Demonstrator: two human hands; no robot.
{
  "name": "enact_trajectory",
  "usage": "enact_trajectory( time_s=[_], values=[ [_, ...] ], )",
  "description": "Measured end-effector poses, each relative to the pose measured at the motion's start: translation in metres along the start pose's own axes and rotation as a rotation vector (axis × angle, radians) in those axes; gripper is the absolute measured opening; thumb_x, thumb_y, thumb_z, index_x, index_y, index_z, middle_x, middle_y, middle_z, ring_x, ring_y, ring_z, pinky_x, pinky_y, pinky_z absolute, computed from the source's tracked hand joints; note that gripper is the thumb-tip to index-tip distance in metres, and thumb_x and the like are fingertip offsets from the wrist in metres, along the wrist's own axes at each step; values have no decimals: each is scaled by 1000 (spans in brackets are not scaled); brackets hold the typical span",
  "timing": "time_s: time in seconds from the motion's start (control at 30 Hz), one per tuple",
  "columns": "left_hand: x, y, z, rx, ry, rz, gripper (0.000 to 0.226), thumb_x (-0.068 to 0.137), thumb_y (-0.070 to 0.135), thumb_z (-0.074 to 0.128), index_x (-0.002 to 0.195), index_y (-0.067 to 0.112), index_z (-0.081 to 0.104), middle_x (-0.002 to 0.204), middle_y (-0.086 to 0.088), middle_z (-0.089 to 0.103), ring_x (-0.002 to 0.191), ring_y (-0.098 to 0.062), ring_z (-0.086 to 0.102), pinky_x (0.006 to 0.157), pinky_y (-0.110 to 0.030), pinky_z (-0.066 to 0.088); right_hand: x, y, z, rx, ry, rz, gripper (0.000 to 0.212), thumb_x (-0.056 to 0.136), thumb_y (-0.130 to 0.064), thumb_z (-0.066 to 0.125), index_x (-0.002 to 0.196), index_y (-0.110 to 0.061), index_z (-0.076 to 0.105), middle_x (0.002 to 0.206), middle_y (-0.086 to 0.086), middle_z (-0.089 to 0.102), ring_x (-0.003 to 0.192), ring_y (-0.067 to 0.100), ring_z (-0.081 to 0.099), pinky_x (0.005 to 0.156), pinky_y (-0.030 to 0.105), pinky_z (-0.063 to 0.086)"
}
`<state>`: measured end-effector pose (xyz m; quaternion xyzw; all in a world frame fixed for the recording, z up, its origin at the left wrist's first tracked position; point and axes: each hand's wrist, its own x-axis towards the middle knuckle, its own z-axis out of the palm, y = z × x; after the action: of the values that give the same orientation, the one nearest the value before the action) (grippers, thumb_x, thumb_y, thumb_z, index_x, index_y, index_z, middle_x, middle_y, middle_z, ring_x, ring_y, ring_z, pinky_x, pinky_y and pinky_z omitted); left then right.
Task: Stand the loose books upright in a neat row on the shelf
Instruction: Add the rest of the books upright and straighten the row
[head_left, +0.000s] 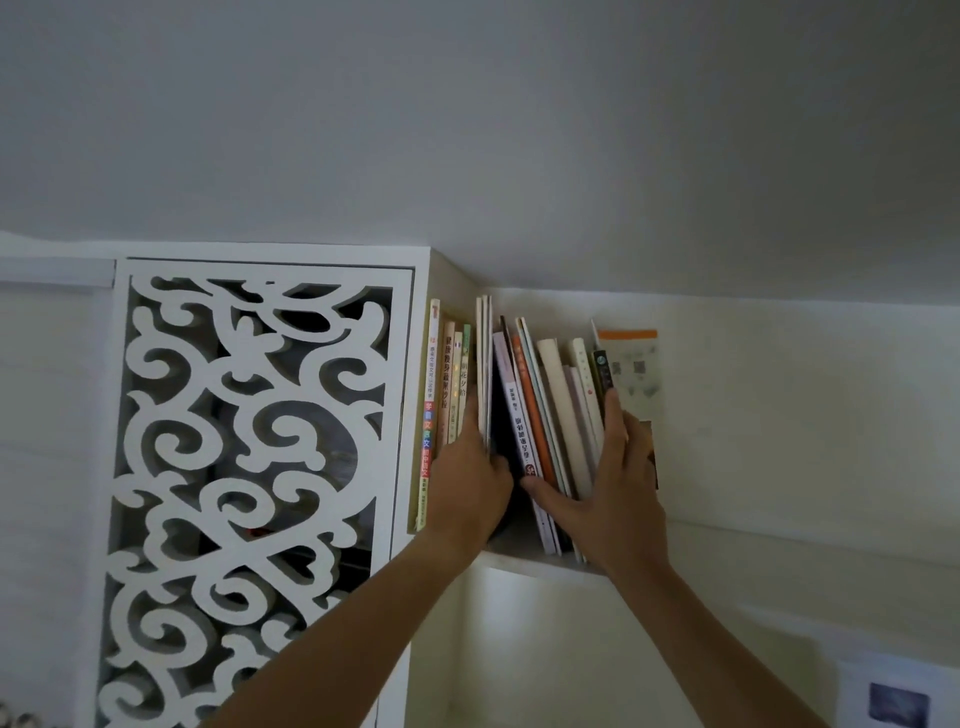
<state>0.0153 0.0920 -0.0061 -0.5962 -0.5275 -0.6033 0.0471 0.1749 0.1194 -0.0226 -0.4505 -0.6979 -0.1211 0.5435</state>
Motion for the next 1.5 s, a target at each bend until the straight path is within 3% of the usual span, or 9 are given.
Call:
enact_trajectory(
  time_s=[0.2, 0.4, 0.6, 0.73, 0.87, 1.03, 1.13, 1.3, 1.5],
  values=[
    [-20, 21, -35, 258, 96, 23, 77, 99, 17, 54, 164, 28, 13, 111, -1, 68, 71, -10, 54, 59, -18, 45, -2, -6, 5, -56, 35, 19, 134, 64, -85, 68, 162, -35, -8, 152, 14, 26, 132, 40, 43, 90, 61, 56],
    [-14, 33, -51, -7, 57, -151, 44, 96, 32, 63, 135, 16, 50, 120, -3, 69, 97, -26, 68, 76, -25, 46, -12, -29, 12, -181, 144, 128, 130, 65, -82, 70, 164, -28, 6, 150, 23, 30, 128, 47, 44, 97, 62, 47],
    [-16, 32, -43, 147, 82, -18, 68, 103, 15, 51, 162, 26, 20, 101, 4, 68, 63, -5, 58, 54, -13, 43, -17, -22, 9, -86, 128, 122, 127, 68, -80, 71, 163, -21, 12, 151, 19, 36, 132, 42, 44, 98, 60, 48],
    [-22, 39, -49, 159, 66, 7, 74, 103, 13, 49, 164, 28, 9, 97, 1, 70, 59, -6, 52, 53, -15, 40, -11, 8, -5, 132, 13, 68, 89, 91, -70, 48, 158, -20, 19, 149, 10, 40, 133, 35, 46, 99, 52, 49],
    [-32, 42, -60, 117, 97, 3, 73, 102, 12, 47, 164, 28, 12, 95, -4, 70, 61, -9, 56, 57, -25, 51, -12, 31, -13, 66, -13, 110, 77, 87, -80, 43, 134, -19, 41, 119, 7, 55, 105, 28, 58, 82, 46, 58],
    [-49, 43, -65, 46, 152, 40, 68, 102, 18, 51, 163, 25, 20, 83, 3, 67, 64, -11, 62, 61, -29, 57, -9, 26, -16, 192, -100, 181, 87, 78, -73, 69, 145, -29, 35, 133, 5, 47, 122, 27, 49, 93, 42, 55],
    [-48, 41, -62, 23, 147, 33, 66, 102, 17, 51, 161, 25, 24, 74, 5, 64, 58, -11, 61, 55, -28, 56, -6, 20, -23, 369, -182, 199, 74, 83, -53, 76, 144, -27, 44, 118, -11, 59, 107, 12, 60, 78, 12, 47],
    [-50, 39, -58, 16, 160, 13, 65, 102, 19, 52, 160, 27, 24, 78, 5, 65, 59, -10, 63, 56, -29, 58, -9, 34, -39, 280, -114, 107, 45, 87, -43, 76, 123, -21, 58, 104, -7, 69, 93, 12, 69, 72, 19, 50],
    [-51, 48, -58, 68, 82, -19, 86, 98, 19, 60, 163, 34, 7, 87, 1, 69, 62, -13, 61, 63, -32, 58, -2, 32, -59, 319, -481, 241, 69, 93, -58, 62, 151, -31, 37, 139, -1, 62, 118, 22, 63, 94, 31, 49]
  ],
)
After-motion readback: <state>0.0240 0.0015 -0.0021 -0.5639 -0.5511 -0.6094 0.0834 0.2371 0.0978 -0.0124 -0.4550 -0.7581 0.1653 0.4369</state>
